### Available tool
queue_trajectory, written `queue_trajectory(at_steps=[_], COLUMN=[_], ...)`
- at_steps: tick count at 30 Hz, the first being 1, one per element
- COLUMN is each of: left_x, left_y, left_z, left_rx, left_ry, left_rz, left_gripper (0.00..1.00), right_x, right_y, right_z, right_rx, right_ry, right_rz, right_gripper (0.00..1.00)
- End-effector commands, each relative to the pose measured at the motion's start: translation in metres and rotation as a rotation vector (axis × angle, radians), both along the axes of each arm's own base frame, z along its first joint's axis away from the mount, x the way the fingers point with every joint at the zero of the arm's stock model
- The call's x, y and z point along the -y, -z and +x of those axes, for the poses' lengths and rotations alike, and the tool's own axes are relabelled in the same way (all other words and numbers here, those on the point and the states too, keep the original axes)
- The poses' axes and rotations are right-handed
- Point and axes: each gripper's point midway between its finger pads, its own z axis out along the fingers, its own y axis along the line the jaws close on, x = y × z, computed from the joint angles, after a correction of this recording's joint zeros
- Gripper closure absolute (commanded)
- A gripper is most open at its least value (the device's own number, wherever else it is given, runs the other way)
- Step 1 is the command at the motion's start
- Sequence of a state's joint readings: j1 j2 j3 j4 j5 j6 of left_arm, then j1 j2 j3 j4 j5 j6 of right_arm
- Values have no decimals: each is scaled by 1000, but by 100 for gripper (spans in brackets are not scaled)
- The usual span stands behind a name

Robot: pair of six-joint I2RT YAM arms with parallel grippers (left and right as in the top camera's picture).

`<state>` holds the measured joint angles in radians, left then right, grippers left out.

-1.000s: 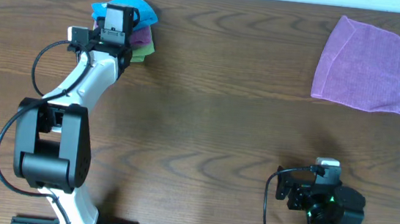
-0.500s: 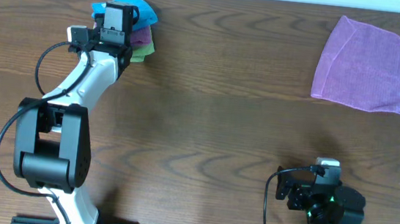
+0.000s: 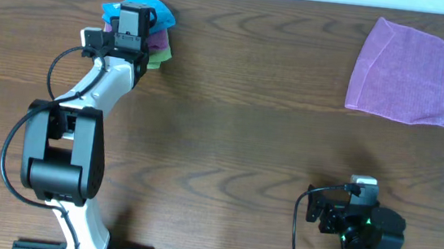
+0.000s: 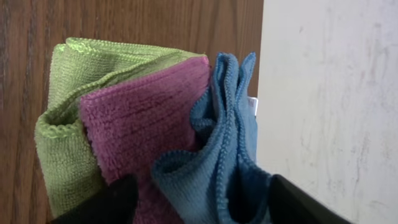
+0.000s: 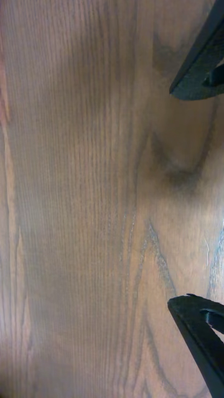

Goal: Fold the cloth

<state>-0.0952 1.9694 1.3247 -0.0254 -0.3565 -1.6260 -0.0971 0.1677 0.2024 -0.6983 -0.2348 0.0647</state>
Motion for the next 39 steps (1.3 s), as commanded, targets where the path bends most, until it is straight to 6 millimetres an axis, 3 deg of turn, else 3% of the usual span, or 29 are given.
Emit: queue_trajectory(at_steps=[1,5,10,16,17,19,29,39], left_x=[-3,-9,-19,-24,-24,-21,-10,-20], left_y=[4,8,8,16,18,20,20,-8], left_z=[2,0,-1,0,0,3,5,-12], left_rx=[-10,-22,-23,-31,-31,-27,-24,-48], left_ry=[-4,-25,-47,-53,-53,-41,11,1], left_rz=[1,5,9,5,4,-7,-58,-52], left_gripper=[27,31,57,60,65,94,94,94], right_x=[2,2,2,2,2,2,2,2], right_y=[0,0,0,0,0,0,0,0], right_z=[0,0,0,0,0,0,0,0], right_rx=[4,4,4,4,4,4,4,4], right_ry=[14,14,14,14,14,14,14,14], right_rz=[7,7,7,7,7,7,7,7], right_gripper=[1,1,1,1,1,1,1,1])
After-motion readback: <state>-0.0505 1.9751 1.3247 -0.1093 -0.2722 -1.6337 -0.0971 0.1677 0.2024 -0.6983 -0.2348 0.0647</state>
